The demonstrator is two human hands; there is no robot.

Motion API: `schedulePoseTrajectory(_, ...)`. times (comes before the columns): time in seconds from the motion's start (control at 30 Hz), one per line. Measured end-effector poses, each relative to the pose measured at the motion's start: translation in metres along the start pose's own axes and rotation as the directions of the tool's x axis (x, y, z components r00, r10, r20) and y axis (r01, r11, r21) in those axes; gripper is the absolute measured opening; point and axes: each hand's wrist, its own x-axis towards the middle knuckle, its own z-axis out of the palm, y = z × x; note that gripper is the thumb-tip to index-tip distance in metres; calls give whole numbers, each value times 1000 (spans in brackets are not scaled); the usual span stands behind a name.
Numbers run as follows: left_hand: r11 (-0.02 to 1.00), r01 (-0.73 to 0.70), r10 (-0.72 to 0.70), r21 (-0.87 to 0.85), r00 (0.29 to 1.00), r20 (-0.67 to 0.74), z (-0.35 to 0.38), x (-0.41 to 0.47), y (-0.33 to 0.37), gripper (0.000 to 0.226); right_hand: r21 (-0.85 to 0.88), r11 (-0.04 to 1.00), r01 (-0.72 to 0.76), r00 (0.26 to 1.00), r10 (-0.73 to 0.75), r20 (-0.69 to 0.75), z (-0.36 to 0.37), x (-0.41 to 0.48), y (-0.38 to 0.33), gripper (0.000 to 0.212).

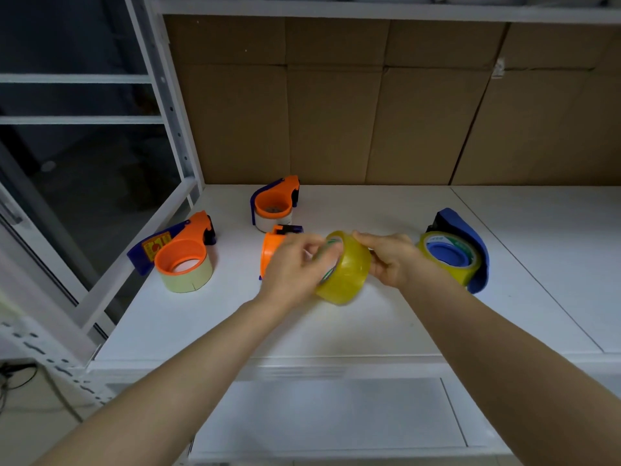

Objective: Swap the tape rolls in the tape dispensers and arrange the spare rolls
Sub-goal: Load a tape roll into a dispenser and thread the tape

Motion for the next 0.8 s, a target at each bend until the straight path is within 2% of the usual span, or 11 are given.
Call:
schedulePoseTrajectory(0.07, 998, 63, -62, -4, 961, -269, -16, 6, -6, 27, 55, 998, -5, 1000, 5, 2, -1, -1, 3, 27)
schedulePoseTrajectory(0.1, 984, 176, -172, -15, 934, -313, -23, 11, -10, 35, 74, 997, 0, 1000, -1, 9, 0, -1, 4, 26)
schedulePoseTrajectory(0.17, 889, 442, -458, -119, 858, -233, -30, 16, -17, 52, 115, 993, 29, 999, -32, 22, 5, -2, 5, 23)
schedulePoseTrajectory(0.2, 835, 518, -546, -183, 821, -165, -30, 17, -20, 53, 133, 990, 46, 999, -49, 19, 9, -2, 5, 21)
schedulePoseTrajectory(0.23, 814, 532, -566, -234, 816, -117, -29, 17, -22, 48, 146, 987, 62, 998, -64, 10, 13, -2, 5, 19)
schedulePoseTrajectory(0.33, 806, 473, -524, -357, 850, -56, -27, 11, -17, 30, 169, 982, 89, 996, -87, -20, 26, 1, 7, 13)
schedulePoseTrajectory(0.43, 822, 414, -458, -392, 888, -23, -23, 5, -13, 33, 219, 972, 85, 996, -77, -43, 37, 2, 7, 20)
schedulePoseTrajectory(0.53, 873, 267, -295, -409, 955, -7, -19, -6, -8, 30, 226, 973, 55, 997, -41, -67, 43, 1, 10, 29)
schedulePoseTrajectory(0.7, 961, 67, -82, -270, 996, -43, -17, -10, -14, 19, 250, 967, -44, 995, 64, -73, 46, 0, 17, 29)
schedulePoseTrajectory(0.8, 977, -30, 13, -213, 997, -79, -17, -13, -14, 17, 324, 940, -111, 993, 115, 6, 51, -2, 19, 36)
